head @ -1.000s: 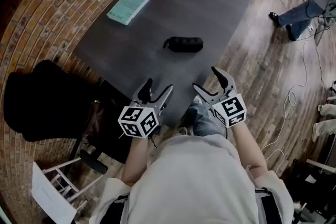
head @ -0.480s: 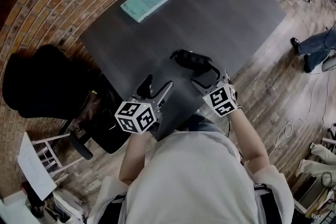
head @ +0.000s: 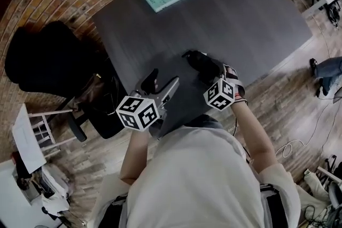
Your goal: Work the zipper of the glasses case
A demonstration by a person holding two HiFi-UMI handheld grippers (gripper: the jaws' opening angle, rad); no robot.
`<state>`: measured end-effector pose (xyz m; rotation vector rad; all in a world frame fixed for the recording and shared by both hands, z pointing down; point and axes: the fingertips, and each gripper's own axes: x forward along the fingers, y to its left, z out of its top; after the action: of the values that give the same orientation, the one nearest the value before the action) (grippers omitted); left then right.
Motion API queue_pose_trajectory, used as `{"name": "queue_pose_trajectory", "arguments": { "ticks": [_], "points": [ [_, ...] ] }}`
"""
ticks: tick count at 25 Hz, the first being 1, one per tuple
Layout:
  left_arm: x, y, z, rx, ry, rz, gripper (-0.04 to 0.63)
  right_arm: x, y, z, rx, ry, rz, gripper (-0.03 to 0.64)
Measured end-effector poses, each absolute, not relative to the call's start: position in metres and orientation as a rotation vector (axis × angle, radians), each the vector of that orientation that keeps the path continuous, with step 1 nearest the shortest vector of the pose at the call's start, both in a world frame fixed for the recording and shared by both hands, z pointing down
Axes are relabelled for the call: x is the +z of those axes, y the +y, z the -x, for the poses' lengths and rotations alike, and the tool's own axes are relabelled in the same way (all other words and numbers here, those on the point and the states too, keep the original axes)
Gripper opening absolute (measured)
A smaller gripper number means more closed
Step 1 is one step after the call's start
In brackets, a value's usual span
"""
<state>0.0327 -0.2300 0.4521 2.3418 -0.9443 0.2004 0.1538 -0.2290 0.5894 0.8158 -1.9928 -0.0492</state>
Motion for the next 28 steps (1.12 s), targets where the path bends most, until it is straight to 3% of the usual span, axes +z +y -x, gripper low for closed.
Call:
{"name": "queue_pose_trajectory", "arguments": {
  "ticks": [7, 14, 22, 28],
  "points": [
    [0.453, -0.234, -0.021, 0.179, -1.037, -2.314, 0.351, 0.613, -0.243, -0.164, -0.155, -1.907, -0.705, 0.349],
    [0.453, -0.235, -0.02, 0.157, -1.081, -2.3, 0.351, 0.616, -0.252, -0.167, -0.131, -1.938, -0.647, 0.299],
    [0.454, -0.231, -0.025, 0.169, -1.095, -2.324, 0.351, 0.602, -0.27, -0.189, 0.08, -2.031, -0.78, 0.279],
    [0.451, -0.224, -0.04, 0.141, -1.02, -2.364, 0.351, 0.541, -0.268, -0.169, 0.231, -2.323, -0.884, 0.275]
  ]
}}
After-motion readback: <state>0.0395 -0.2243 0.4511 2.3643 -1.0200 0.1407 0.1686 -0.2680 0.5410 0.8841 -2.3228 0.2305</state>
